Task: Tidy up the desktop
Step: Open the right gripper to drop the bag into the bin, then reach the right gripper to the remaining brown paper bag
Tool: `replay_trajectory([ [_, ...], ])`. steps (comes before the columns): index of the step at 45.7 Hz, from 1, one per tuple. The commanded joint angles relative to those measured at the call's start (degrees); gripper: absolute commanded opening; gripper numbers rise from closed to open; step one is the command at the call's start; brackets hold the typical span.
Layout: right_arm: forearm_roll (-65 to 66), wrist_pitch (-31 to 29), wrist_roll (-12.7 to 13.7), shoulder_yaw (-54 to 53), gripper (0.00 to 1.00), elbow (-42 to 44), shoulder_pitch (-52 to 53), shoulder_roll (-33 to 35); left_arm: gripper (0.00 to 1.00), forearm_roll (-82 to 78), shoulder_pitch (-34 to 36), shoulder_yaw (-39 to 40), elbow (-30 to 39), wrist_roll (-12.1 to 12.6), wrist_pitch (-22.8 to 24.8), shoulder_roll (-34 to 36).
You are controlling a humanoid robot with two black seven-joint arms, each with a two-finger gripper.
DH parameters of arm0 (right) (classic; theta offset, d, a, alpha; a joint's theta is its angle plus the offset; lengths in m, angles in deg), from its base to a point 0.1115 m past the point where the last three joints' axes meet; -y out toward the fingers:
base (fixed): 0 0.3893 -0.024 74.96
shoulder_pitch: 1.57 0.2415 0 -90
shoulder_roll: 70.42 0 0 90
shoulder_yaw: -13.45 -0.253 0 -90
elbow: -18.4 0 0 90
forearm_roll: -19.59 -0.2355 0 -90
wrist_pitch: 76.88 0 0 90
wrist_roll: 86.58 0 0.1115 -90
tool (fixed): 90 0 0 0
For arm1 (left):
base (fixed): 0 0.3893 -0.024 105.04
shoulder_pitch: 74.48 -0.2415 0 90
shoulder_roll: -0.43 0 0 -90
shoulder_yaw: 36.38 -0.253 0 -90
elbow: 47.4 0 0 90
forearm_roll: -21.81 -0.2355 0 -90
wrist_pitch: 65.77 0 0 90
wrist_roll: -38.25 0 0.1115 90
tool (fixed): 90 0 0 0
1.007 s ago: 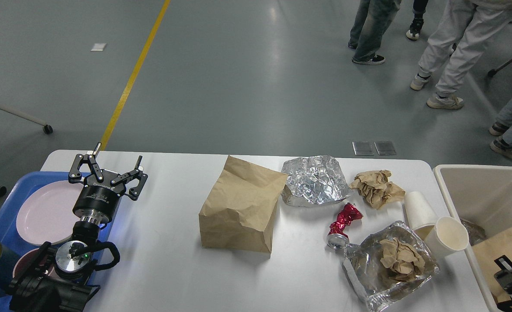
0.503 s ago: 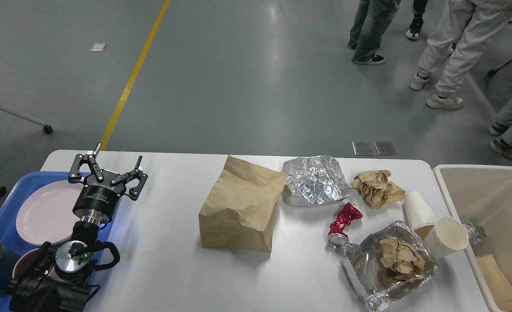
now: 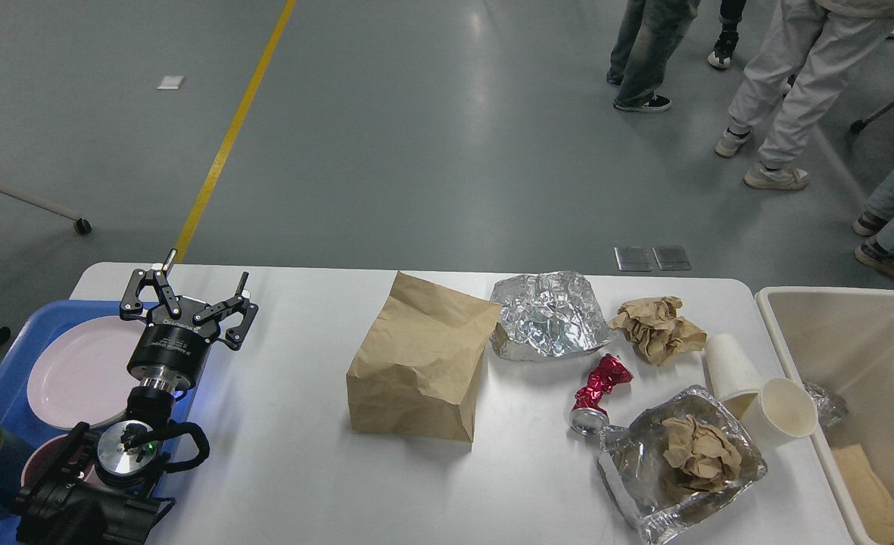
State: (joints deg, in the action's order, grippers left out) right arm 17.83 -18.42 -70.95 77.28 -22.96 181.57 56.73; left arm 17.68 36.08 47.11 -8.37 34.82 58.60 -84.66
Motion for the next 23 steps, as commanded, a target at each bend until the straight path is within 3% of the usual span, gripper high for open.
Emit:
replay_trajectory([
  [1,-0.09,-6.77,0.01,8.59,1.00,-10.92,16.26,-9.01,0.97,0.00,0.00,0.00,0.00,0.00,0.00,0.01],
  [6,-1.31,-9.85,0.01,10.53,1.00,-22.34,28.13,-16.31,0.97,0.00,0.00,0.00,0.00,0.00,0.00,0.01],
  [11,-5.52,-9.33,0.02,9.74,1.00,-32.72,37.80,-19.39,0.97,0.00,0.00,0.00,0.00,0.00,0.00,0.01],
  [23,-15.19,-5.91,-0.16,8.16,0.95,-48.98,48.36,-24.76,0.97,0.00,0.00,0.09,0.00,0.00,0.00,0.01],
])
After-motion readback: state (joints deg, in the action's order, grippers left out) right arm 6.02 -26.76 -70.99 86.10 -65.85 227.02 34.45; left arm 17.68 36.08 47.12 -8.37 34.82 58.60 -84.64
